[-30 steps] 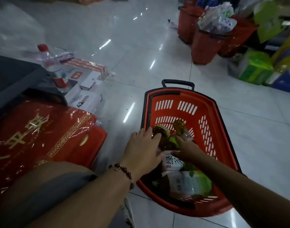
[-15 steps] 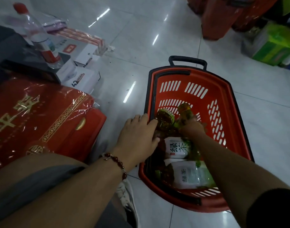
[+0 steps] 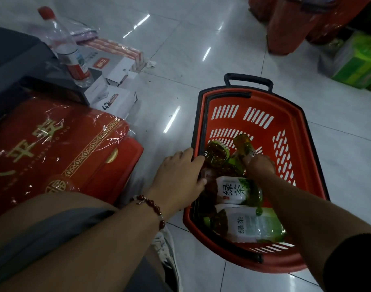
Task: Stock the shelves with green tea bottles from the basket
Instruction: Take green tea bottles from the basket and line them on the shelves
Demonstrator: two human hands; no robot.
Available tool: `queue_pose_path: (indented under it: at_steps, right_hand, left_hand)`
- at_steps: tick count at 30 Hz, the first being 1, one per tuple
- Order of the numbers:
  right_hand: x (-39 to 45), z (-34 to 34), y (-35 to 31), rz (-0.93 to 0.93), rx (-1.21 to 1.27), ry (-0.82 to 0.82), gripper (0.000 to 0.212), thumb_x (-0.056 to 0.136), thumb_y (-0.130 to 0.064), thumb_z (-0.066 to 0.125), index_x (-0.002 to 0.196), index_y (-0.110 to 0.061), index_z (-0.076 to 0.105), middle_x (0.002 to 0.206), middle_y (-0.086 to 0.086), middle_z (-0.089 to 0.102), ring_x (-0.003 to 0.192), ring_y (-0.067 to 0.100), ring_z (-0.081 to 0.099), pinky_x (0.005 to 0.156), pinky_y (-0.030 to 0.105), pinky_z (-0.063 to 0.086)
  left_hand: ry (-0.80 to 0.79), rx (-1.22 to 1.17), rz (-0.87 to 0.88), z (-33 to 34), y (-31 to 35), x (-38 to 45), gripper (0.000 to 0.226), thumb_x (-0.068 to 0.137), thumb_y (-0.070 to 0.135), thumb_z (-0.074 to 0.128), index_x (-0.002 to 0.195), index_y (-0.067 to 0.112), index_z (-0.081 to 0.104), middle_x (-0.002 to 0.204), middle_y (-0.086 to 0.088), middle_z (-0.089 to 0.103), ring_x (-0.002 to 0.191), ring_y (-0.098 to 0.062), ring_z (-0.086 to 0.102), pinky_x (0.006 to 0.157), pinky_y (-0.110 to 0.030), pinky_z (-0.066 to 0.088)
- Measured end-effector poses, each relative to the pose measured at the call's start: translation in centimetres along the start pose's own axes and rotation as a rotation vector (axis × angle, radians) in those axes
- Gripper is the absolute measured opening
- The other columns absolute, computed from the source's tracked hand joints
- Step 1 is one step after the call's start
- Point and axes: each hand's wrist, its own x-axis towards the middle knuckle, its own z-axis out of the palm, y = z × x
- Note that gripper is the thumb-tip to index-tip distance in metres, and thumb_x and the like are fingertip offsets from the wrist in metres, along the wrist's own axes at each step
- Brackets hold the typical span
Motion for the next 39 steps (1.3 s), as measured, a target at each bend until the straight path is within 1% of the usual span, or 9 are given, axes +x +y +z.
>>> queue_pose_path:
  at_steps: [4, 10, 18, 22, 25, 27, 30, 36, 39]
  right_hand:
    - [0.2, -0.7, 0.1, -0.002, 0.142, -0.008, 0.015, 0.099, -0.018, 0.055, 0.108, -0.005, 0.056, 0.096, 0.011, 0.062, 0.081, 0.022, 0.066, 0.078, 0.036, 0.061]
    - [0.1, 1.7, 0.1, 0.130, -0.026, 0.007, 0.060, 0.088, -0.016, 0.062, 0.140, 0.000, 0.036, 0.126, 0.022, 0.046, 0.108, 0.033, 0.049, 0.089, 0.038, 0.049]
    - [0.7, 0.4, 0.6, 0.042, 0.181, 0.016, 0.027, 0.095, -0.033, 0.055, 0.103, -0.007, 0.055, 0.091, 0.008, 0.059, 0.080, 0.021, 0.059, 0.068, 0.031, 0.052]
    - [-0.1, -3.6, 0.7, 0.019, 0.551, -0.170, 0.018, 0.098, -0.021, 0.055, 0.105, -0.004, 0.059, 0.088, 0.011, 0.061, 0.080, 0.022, 0.063, 0.069, 0.031, 0.057]
    - [-2.6, -7.7, 2.1, 0.062, 1.005, -0.358, 0.039, 0.099, -0.035, 0.052, 0.114, 0.001, 0.057, 0.090, 0.013, 0.060, 0.072, 0.018, 0.055, 0.056, 0.024, 0.042]
    - [-4.4, -10.1, 3.4, -0.016, 1.087, -0.443, 0.047, 0.097, -0.041, 0.050, 0.125, -0.005, 0.053, 0.100, 0.014, 0.059, 0.074, 0.017, 0.052, 0.058, 0.024, 0.040]
    - [-7.8, -13.9, 4.4, -0.139, 1.137, -0.539, 0.047, 0.088, -0.042, 0.056, 0.125, -0.012, 0.054, 0.117, 0.019, 0.058, 0.086, 0.021, 0.058, 0.064, 0.026, 0.049]
    - [-15.4, -21.0, 2.2, -0.394, 0.971, -0.697, 0.043, 0.085, -0.038, 0.058, 0.118, -0.011, 0.061, 0.107, 0.014, 0.072, 0.086, 0.023, 0.072, 0.068, 0.026, 0.057]
    - [-18.1, -23.4, -0.2, -0.448, 0.898, -0.784, 0.050, 0.086, -0.042, 0.062, 0.126, -0.012, 0.056, 0.113, 0.011, 0.074, 0.102, 0.025, 0.072, 0.077, 0.028, 0.059]
  left_hand:
    - [-0.016, -0.004, -0.004, -0.3, 0.3, -0.2, 0.056, 0.099, 0.046, 0.050, 0.148, 0.023, 0.036, 0.150, -0.006, 0.036, 0.135, -0.024, 0.040, 0.110, -0.039, 0.035]
    - [-0.007, 0.000, 0.039, -0.1, 1.1, -1.0, 0.050, 0.098, 0.044, 0.051, 0.142, 0.022, 0.041, 0.141, -0.005, 0.041, 0.127, -0.023, 0.046, 0.104, -0.038, 0.040]
    - [0.002, 0.000, 0.036, -0.2, 0.7, -0.6, 0.048, 0.098, 0.044, 0.051, 0.139, 0.022, 0.044, 0.134, -0.005, 0.046, 0.118, -0.021, 0.051, 0.099, -0.038, 0.046]
    - [-0.009, 0.001, 0.037, -0.5, 0.8, -0.6, 0.050, 0.098, 0.045, 0.052, 0.141, 0.022, 0.043, 0.136, -0.005, 0.046, 0.120, -0.021, 0.050, 0.100, -0.037, 0.045]
    - [0.005, -0.002, 0.028, -0.7, 0.9, -1.1, 0.051, 0.097, 0.045, 0.052, 0.142, 0.023, 0.041, 0.136, -0.004, 0.046, 0.121, -0.020, 0.050, 0.101, -0.037, 0.046]
    - [0.024, -0.008, 0.024, -0.9, 1.0, -1.5, 0.054, 0.097, 0.043, 0.052, 0.145, 0.024, 0.037, 0.137, -0.004, 0.044, 0.123, -0.021, 0.048, 0.102, -0.036, 0.043]
    - [0.091, -0.029, 0.022, -2.0, 1.3, -2.3, 0.063, 0.098, 0.042, 0.052, 0.153, 0.026, 0.025, 0.147, -0.004, 0.036, 0.135, -0.022, 0.039, 0.109, -0.037, 0.035]
    - [0.283, -0.109, -0.008, -4.9, 3.0, -4.8, 0.091, 0.095, 0.050, 0.056, 0.157, 0.031, -0.007, 0.165, -0.003, 0.003, 0.152, -0.026, 0.004, 0.118, -0.037, 0.003]
    - [0.311, -0.090, 0.041, -6.7, 2.9, -6.2, 0.093, 0.091, 0.052, 0.061, 0.157, 0.031, -0.001, 0.163, -0.003, 0.015, 0.151, -0.024, 0.010, 0.120, -0.040, 0.000]
